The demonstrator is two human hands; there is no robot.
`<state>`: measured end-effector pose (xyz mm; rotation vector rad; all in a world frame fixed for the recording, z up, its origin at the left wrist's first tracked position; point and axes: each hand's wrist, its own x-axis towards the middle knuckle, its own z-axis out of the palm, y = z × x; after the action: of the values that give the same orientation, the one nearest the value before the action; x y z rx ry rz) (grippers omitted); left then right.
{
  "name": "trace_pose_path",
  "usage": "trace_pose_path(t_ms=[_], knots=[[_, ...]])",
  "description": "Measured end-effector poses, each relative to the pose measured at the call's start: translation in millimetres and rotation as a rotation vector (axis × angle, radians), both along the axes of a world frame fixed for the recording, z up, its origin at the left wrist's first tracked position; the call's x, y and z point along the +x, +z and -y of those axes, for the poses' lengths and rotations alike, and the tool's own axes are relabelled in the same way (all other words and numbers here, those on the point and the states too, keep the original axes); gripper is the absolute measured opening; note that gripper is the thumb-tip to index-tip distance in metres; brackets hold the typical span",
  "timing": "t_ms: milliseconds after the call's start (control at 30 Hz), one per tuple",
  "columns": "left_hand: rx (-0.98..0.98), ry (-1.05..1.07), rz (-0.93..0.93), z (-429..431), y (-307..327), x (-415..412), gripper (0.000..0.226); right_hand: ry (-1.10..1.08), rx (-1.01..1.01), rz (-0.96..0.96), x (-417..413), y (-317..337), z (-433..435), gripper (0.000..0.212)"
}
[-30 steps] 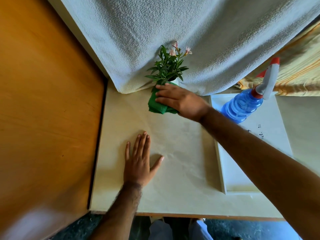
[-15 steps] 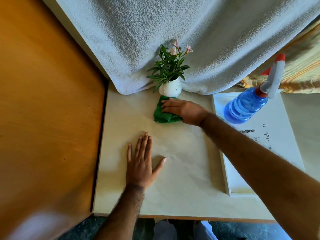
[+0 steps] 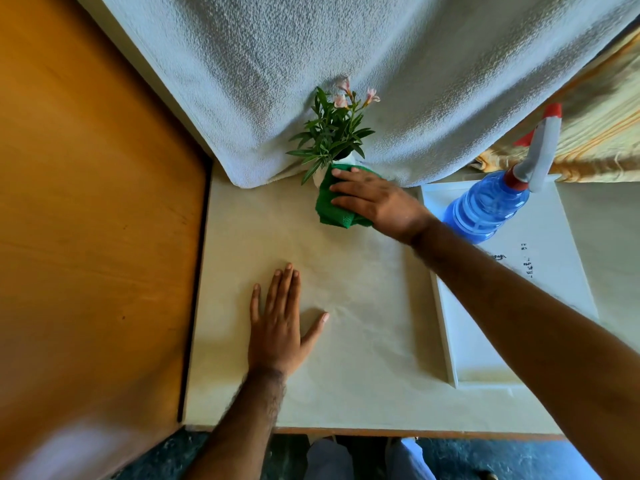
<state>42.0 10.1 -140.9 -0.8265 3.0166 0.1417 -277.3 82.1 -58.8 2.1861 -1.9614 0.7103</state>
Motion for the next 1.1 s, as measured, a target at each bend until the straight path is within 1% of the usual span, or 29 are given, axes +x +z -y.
trace_pose_path(t_ms=[133,300,533,600,700,767,800,867,900,967,1033,1100], knots=[[-0.001,0.003,0.003,0,-1,-1,0.096,-0.008,0.049,0.037,1,-8,-2,0.023],[-0.009,-0.002,-0.016,0,-4,0,0.095,-0.014,0.167,0.099,11,-25,-11,0.027],[-0.010,-0.003,-0.019,0,-5,1,0.095,-0.093,0.248,0.223,19,-22,-10,0.030],[-0.012,-0.003,-0.020,0,-4,1,0.095,-0.121,0.278,0.255,22,-18,-11,0.035],[-0.009,0.001,-0.021,-1,-3,0,0.095,-0.180,0.329,0.313,26,-11,-9,0.052],[-0.010,0.003,-0.027,-1,-1,0,0.095,-0.162,0.301,0.285,32,-8,-8,0.054],[-0.008,0.004,-0.029,-1,-1,0,0.095,-0.114,0.261,0.235,36,-8,-6,0.049],[-0.002,0.005,-0.030,-1,0,-1,0.095,0.010,0.167,0.122,41,-8,-2,0.033],[0.000,0.006,-0.026,-1,0,-1,0.095,0.043,0.121,0.080,40,-8,3,0.026],[0.003,0.005,-0.019,-1,0,0,0.095,0.046,0.073,0.026,34,-8,13,0.020],[0.002,0.002,-0.022,0,0,-1,0.095,0.037,0.107,0.001,26,-10,19,0.021],[0.003,0.000,-0.025,-1,0,-1,0.095,0.030,0.179,0.018,23,-15,20,0.027]])
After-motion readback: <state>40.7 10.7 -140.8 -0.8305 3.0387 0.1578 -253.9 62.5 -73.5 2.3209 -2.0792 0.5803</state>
